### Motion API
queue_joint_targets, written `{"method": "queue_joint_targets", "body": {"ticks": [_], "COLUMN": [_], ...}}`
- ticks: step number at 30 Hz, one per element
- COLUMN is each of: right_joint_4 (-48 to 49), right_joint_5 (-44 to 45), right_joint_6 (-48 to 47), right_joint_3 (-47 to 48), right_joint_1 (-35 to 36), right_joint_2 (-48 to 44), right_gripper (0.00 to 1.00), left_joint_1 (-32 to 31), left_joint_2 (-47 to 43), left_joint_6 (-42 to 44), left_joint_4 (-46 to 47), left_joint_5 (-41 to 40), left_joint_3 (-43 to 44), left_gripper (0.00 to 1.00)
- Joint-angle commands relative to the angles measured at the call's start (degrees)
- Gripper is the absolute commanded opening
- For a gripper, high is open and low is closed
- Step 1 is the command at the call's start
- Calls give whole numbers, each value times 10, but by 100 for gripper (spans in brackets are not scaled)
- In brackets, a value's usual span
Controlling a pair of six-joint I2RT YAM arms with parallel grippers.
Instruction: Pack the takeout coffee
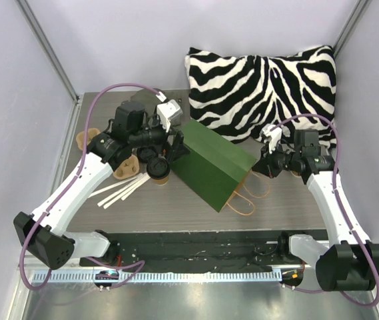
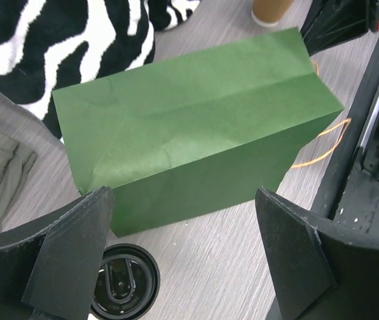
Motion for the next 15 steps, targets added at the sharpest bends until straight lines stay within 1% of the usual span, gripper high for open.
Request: {"method": "queue_joint_targets", "body": {"ticks": [1, 7, 9, 10, 12, 13, 14, 15], "right_joint_4": [73, 54, 40, 8, -34, -71, -83, -92], "right_joint_5": [17, 57, 60, 61, 78, 88, 99, 112], "right_joint_6": [101, 231, 230, 212, 135, 108, 63, 46], "right_joint_3": [9, 51, 52, 51, 46, 44, 33, 29], "right_joint_1": [2, 2, 2, 2, 2, 2, 2, 2], "right_joint_2": [-63, -119, -132, -132, -115, -107, -84, -73], "right_gripper": [1, 1, 1, 1, 25, 37, 55, 60], "left_joint_1": [1, 1, 0, 0, 0, 0, 1, 1], "left_joint_2": [-20, -11, -11, -12, -14, -14, -14, -14], "left_joint_6": [-33, -34, -33, -32, -30, -29, -28, -27], "left_joint_4": [43, 44, 45, 44, 46, 46, 48, 50], "left_joint_5": [-7, 16, 17, 18, 18, 19, 18, 19], "left_joint_3": [6, 17, 14, 14, 9, 7, 6, 4], "left_gripper": [92, 92, 92, 92, 92, 92, 92, 92]}}
